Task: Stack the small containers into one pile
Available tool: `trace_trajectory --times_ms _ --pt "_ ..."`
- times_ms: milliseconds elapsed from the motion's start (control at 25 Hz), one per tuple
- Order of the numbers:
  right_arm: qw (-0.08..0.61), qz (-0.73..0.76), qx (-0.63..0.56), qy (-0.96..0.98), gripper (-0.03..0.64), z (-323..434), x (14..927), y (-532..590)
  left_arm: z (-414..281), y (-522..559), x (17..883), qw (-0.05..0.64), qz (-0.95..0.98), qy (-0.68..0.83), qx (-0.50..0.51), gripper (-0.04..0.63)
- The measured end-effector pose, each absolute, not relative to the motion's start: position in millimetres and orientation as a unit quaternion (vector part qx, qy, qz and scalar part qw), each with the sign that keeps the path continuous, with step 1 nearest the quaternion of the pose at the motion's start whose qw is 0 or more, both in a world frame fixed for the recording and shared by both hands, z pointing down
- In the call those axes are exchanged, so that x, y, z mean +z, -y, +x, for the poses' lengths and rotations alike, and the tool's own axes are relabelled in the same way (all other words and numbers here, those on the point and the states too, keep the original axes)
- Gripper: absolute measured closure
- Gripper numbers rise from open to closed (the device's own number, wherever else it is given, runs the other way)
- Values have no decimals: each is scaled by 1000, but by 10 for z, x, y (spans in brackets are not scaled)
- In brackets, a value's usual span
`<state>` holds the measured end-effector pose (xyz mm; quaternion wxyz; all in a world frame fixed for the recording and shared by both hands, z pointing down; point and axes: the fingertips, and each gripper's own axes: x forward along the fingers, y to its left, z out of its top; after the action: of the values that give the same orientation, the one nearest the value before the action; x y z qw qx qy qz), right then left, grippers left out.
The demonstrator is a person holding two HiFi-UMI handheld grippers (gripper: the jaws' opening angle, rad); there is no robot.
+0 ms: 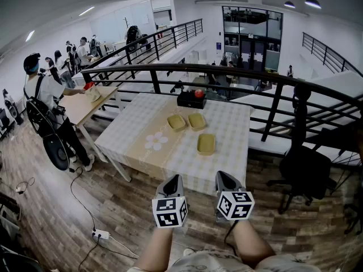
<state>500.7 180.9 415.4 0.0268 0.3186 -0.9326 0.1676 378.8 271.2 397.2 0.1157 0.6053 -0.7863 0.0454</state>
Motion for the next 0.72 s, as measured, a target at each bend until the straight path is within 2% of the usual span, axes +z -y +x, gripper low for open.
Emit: trace_trajectory --times_ms 720 --pt "38 307 145 940 615 4551 4186 -1951 3327 -2895 4080 116 591 797 49 591"
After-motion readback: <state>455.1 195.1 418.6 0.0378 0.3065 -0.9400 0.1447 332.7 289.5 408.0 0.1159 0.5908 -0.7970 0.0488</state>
